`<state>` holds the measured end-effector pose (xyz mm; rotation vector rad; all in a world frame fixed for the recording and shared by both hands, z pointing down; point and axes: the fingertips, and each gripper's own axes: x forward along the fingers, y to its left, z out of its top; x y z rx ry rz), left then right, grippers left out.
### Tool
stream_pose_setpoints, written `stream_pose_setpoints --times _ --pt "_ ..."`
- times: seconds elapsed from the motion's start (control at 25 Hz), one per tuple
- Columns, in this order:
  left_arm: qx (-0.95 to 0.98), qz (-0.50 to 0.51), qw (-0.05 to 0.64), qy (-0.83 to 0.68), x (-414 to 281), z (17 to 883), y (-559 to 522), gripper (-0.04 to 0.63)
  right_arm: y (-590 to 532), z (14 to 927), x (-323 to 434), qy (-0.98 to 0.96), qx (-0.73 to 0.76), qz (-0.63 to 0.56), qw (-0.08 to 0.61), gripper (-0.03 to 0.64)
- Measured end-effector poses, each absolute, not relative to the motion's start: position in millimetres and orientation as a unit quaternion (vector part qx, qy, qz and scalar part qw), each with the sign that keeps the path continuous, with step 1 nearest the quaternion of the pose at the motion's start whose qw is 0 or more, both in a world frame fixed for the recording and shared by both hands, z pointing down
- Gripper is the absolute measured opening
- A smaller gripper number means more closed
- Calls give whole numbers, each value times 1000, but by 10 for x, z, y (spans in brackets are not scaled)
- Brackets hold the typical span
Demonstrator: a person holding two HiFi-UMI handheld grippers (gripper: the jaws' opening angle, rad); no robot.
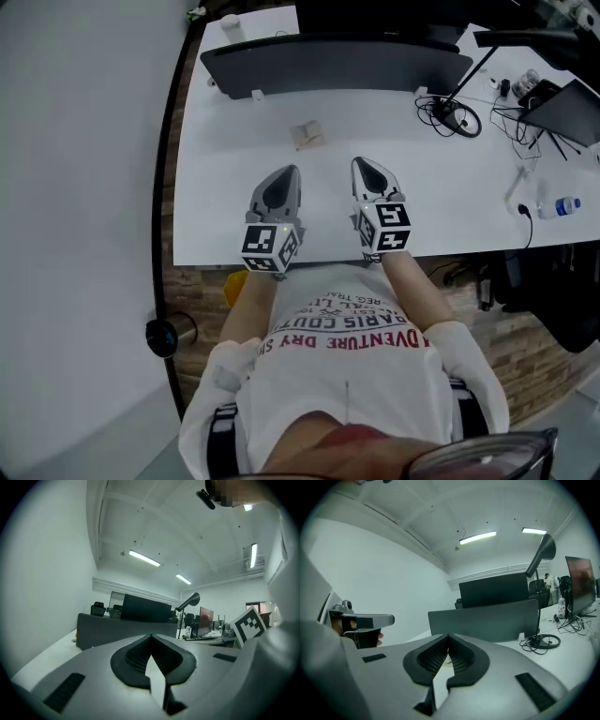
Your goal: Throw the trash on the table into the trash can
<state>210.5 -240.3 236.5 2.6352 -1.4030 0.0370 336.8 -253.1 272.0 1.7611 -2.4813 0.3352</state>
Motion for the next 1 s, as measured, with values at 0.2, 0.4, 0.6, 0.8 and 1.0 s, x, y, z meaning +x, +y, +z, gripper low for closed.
stream_pose_setpoints --times 0.2,0.4,0.6,0.8,1.0 --pt "897 7 60 -438 2358 2234 -2444 23 -2504 2697 3636 -794 598 106 38 26" --pt "899 3 57 -433 2412 2192 -2392 23 -2501 2638 3697 -795 598 99 33 26" --pt "890 0 75 -450 2329 2235 -2347 23 -2486 2687 3620 -804 583 111 34 26" --pt "877 9 86 -473 2232 2324 -2304 23 -2484 2792 3533 -814 565 126 40 26" --pt "861 20 104 -498 2111 2441 -2258 23 -2513 2902 3369 -830 537 143 49 26"
